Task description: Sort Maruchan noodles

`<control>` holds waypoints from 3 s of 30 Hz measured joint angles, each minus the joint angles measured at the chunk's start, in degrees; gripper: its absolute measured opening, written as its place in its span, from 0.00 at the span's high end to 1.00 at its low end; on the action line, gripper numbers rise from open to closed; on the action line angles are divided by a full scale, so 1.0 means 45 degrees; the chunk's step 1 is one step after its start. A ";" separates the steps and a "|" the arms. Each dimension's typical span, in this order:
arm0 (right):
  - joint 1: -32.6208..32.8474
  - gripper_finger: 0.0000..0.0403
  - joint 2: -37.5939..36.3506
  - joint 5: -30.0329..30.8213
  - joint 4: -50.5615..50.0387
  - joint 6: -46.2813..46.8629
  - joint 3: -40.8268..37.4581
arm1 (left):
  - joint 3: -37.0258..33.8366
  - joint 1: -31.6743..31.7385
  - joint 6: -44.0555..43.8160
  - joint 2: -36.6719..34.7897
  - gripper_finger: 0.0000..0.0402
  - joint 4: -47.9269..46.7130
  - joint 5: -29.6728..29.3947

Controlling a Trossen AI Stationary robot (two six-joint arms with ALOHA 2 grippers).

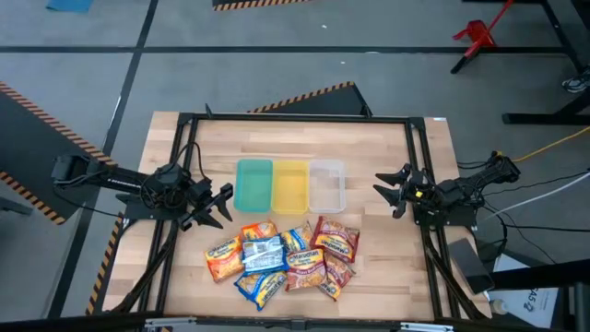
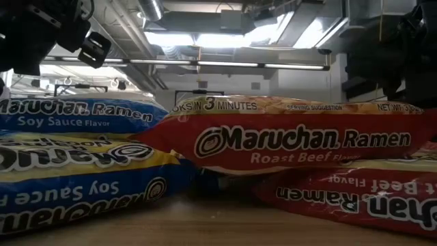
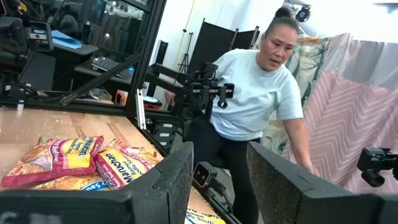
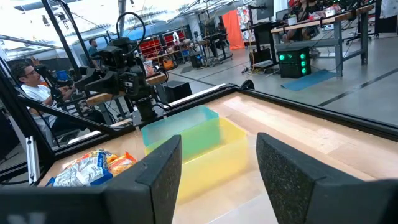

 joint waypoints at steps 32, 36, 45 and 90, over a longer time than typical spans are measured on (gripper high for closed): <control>0.0001 0.52 -0.0003 0.0000 -0.0002 0.0001 -0.0001 | 0.0000 0.0005 0.0400 0.0005 0.63 0.0005 -0.0462; 0.0001 0.52 -0.0002 -0.0003 0.0000 0.0001 -0.0001 | 0.0003 0.0010 0.1642 0.0005 0.63 0.0000 -0.2418; -0.0002 0.52 -0.0005 0.0000 -0.0002 -0.0001 -0.0001 | 0.0005 0.0010 0.4235 0.0005 0.63 0.0117 -0.5946; -0.0002 0.52 -0.0010 0.0986 0.1013 0.1827 -0.0016 | 1.1825 -0.2329 0.0619 0.4357 0.63 -1.7949 -0.8722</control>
